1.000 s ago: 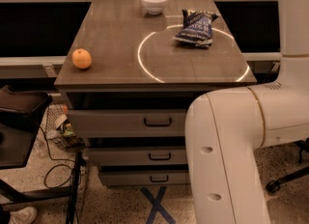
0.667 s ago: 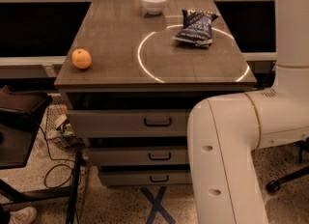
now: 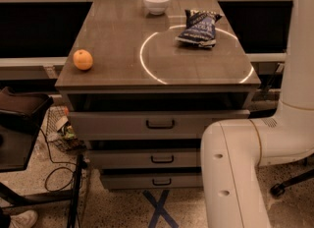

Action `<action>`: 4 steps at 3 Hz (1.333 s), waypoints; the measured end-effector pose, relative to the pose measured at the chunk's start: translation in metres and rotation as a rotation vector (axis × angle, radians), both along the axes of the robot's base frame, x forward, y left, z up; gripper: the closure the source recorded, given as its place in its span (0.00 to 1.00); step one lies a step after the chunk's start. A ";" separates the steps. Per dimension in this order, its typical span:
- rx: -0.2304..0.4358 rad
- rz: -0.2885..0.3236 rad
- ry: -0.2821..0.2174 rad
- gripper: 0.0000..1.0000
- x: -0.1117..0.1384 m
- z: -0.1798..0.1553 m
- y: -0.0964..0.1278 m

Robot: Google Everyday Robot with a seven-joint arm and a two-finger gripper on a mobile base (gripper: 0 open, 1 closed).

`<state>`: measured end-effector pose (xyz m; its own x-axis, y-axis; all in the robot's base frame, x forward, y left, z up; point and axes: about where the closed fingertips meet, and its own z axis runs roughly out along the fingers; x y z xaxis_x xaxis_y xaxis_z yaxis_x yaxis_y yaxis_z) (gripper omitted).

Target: Place 7up can upright

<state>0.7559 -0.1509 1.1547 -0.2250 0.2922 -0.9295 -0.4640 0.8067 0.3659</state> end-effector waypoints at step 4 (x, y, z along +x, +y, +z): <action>-0.114 0.124 -0.214 1.00 -0.104 -0.012 0.014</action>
Offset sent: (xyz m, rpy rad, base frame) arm -0.1402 0.0093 0.0062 -0.1433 -0.2566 0.1883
